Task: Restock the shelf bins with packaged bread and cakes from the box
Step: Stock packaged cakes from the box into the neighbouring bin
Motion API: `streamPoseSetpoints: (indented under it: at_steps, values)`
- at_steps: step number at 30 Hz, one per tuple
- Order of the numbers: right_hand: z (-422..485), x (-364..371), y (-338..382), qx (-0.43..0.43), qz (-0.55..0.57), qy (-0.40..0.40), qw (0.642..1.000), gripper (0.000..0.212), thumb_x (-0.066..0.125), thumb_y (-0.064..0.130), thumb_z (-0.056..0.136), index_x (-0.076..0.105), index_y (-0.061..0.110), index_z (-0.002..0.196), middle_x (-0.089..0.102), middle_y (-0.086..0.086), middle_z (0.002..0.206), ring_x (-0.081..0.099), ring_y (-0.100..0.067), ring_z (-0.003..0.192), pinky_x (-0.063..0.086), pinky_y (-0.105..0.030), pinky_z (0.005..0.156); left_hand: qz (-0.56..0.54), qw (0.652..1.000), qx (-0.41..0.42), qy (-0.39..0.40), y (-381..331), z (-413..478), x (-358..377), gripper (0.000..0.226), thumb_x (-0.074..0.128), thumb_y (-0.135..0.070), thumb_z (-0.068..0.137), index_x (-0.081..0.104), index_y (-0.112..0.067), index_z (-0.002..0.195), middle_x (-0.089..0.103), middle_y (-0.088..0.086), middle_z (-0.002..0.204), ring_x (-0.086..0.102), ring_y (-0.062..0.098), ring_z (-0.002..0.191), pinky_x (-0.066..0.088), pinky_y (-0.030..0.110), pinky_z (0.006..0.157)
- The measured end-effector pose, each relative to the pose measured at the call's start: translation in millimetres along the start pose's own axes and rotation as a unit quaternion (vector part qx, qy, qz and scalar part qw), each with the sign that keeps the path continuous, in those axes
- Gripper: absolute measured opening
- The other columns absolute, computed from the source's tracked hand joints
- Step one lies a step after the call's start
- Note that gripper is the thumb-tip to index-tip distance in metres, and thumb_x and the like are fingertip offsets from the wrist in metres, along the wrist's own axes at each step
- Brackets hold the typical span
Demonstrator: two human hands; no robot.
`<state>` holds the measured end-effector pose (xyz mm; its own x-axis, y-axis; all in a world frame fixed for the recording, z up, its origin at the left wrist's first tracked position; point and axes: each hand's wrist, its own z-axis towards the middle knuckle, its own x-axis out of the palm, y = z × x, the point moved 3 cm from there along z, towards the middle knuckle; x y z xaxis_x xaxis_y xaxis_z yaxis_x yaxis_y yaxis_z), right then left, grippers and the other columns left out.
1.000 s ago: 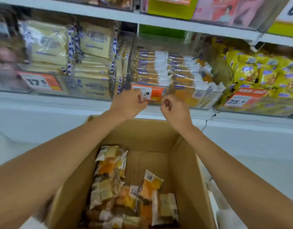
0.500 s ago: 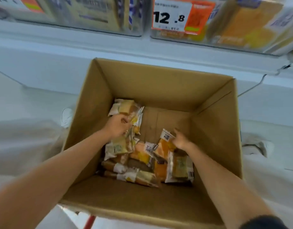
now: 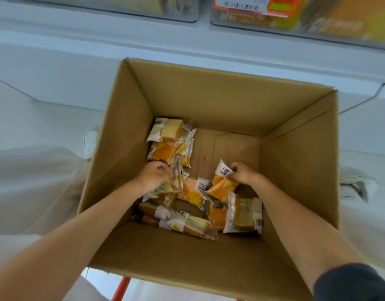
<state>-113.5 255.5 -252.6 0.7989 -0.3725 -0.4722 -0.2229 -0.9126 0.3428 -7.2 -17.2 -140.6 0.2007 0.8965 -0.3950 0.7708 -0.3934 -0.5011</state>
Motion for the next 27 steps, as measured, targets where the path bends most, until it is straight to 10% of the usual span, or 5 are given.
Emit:
streamPoseSetpoints:
  at_steps: [5, 10, 13, 17, 27]
  values:
    - [-44, -38, 52, -0.090, 0.149, -0.027, 0.984, 0.035, 0.061, 0.004, 0.094, 0.055, -0.001, 0.128, 0.060, -0.009, 0.122, 0.059, -0.022, 0.107, 0.050, -0.032, 0.085, -0.044, 0.999, -0.026, 0.000, -4, 0, 1, 0.024, 0.068, -0.018, 0.090, 0.064, -0.011, 0.112, 0.063, 0.003, 0.107, 0.059, 0.023, 0.108, 0.049, 0.036, 0.095]
    - [-84, -45, 87, -0.125, 0.396, 0.045, 0.909, 0.035, 0.059, 0.006, 0.094, 0.057, 0.007, 0.129, 0.067, -0.012, 0.122, 0.067, -0.026, 0.106, 0.055, -0.037, 0.090, -0.179, 0.974, -0.098, 0.095, -23, -12, 8, 0.107, 0.078, -0.071, 0.060, 0.044, -0.015, 0.144, 0.051, 0.001, 0.142, 0.044, 0.028, 0.135, 0.034, 0.045, 0.113]
    - [-90, -31, 89, -0.127, 0.418, 0.111, 0.893, 0.037, 0.061, 0.008, 0.094, 0.055, 0.014, 0.130, 0.067, -0.007, 0.122, 0.065, -0.024, 0.112, 0.054, -0.039, 0.094, -0.309, 0.941, -0.077, 0.112, -28, -14, 10, 0.070, 0.085, -0.039, 0.069, 0.056, -0.013, 0.126, 0.065, 0.007, 0.126, 0.060, 0.022, 0.118, 0.050, 0.042, 0.102]
    - [-70, -13, 64, -0.103, 0.244, 0.061, 0.962, 0.037, 0.060, 0.016, 0.095, 0.056, 0.020, 0.131, 0.061, -0.001, 0.130, 0.055, -0.019, 0.124, 0.043, -0.033, 0.104, -0.206, 0.972, 0.004, -0.110, -14, -8, -2, 0.029, 0.077, -0.016, 0.084, 0.065, -0.012, 0.110, 0.071, 0.006, 0.109, 0.067, 0.023, 0.102, 0.055, 0.041, 0.091]
    - [-18, 66, 38, -0.064, -0.009, 0.126, 0.990, 0.064, 0.069, 0.026, 0.089, 0.041, 0.019, 0.146, 0.047, -0.006, 0.147, 0.047, -0.026, 0.131, 0.040, -0.038, 0.109, -0.248, 0.964, 0.020, -0.098, 8, -6, -16, 0.024, 0.072, -0.014, 0.088, 0.064, -0.022, 0.108, 0.070, -0.004, 0.100, 0.066, 0.010, 0.092, 0.051, 0.024, 0.072]
